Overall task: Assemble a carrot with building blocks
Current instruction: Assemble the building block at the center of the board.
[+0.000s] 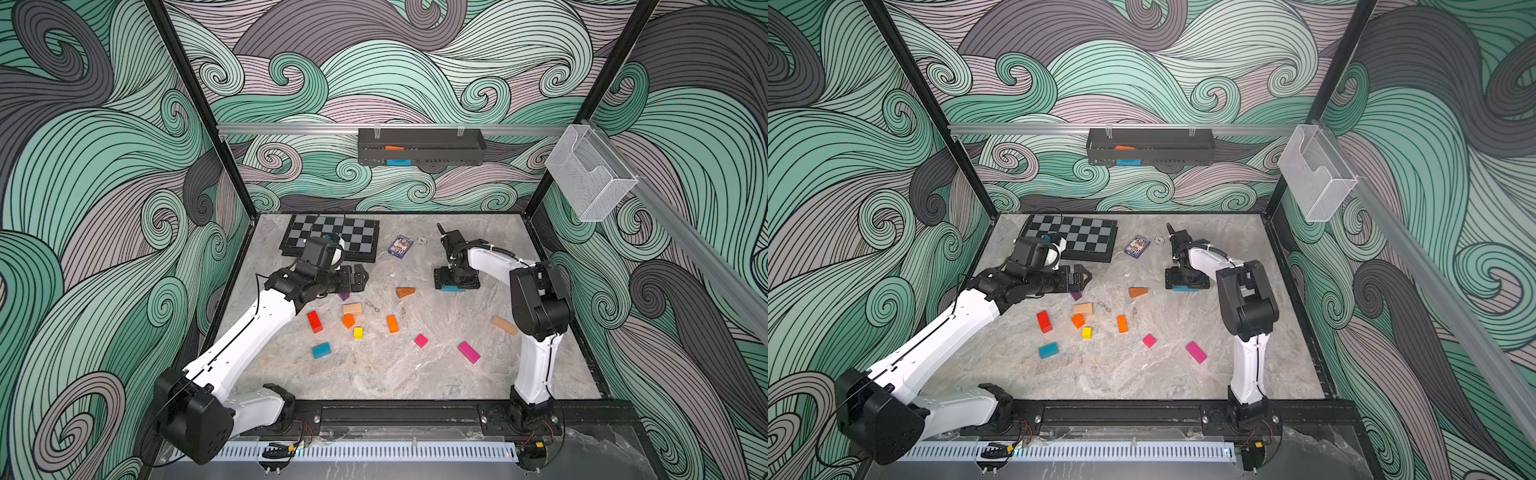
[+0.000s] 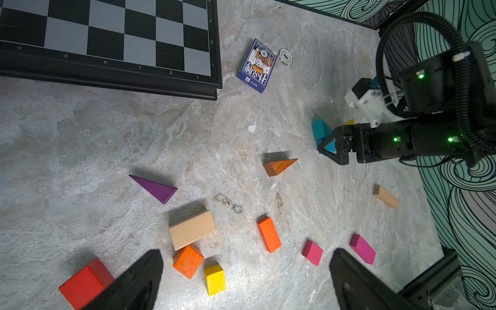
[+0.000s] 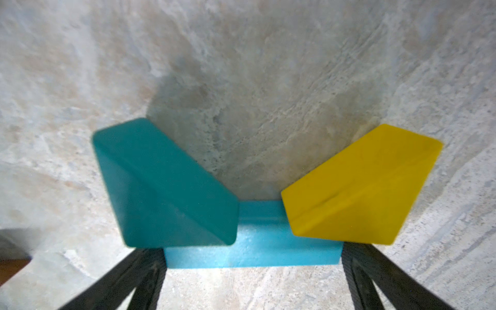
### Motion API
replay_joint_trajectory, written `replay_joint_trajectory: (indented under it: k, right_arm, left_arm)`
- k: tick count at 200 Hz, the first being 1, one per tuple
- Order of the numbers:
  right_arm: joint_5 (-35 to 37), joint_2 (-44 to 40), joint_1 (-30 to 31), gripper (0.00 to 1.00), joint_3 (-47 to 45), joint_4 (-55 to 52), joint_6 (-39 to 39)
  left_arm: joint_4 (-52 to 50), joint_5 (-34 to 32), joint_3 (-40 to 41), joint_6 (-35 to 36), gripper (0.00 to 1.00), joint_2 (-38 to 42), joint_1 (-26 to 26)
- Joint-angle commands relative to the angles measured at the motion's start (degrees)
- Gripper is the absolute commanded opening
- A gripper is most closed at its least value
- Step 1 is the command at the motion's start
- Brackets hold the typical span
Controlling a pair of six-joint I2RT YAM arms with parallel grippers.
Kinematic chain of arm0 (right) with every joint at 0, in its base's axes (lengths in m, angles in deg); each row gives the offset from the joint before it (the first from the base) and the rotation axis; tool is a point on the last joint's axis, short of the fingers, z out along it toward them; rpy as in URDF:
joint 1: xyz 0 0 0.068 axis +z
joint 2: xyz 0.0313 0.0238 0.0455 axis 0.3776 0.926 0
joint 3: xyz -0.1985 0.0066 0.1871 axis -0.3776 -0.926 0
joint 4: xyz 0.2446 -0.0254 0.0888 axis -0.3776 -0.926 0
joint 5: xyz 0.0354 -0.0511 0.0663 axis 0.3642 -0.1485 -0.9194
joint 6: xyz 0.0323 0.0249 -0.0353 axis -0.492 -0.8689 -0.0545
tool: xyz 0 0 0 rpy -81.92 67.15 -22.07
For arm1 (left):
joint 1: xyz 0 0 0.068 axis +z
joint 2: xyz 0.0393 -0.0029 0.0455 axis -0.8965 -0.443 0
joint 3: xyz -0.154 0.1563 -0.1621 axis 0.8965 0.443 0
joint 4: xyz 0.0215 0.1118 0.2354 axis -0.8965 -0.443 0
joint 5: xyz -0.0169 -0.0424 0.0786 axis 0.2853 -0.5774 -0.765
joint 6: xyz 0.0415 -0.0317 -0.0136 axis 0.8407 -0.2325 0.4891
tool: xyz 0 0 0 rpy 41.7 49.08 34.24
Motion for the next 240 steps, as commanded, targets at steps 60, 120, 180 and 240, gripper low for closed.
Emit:
replay_joint_trajectory:
  k: [60, 120, 180, 240]
  right_arm:
    - [-0.29, -0.40, -0.67, 0.99, 2.19, -1.50, -0.66]
    - [-0.26, -0.34, -0.69, 0.99, 2.51, -2.20, -0.57]
    - [-0.02, -0.80, -0.68, 0.99, 2.49, -2.54, -0.70]
    - [-0.31, -2.47, -0.69, 0.99, 2.64, -3.35, -0.89]
  left_arm:
    - [0.56, 0.67, -2.43, 0.96, 0.99, -0.34, -0.40]
    - [0.68, 0.74, -2.44, 0.85, 0.99, -0.49, -0.38]
    - [0.78, 0.86, -2.43, 0.76, 0.99, -0.34, -0.37]
    - [0.74, 0.75, -2.34, 0.77, 0.99, -0.01, -0.37]
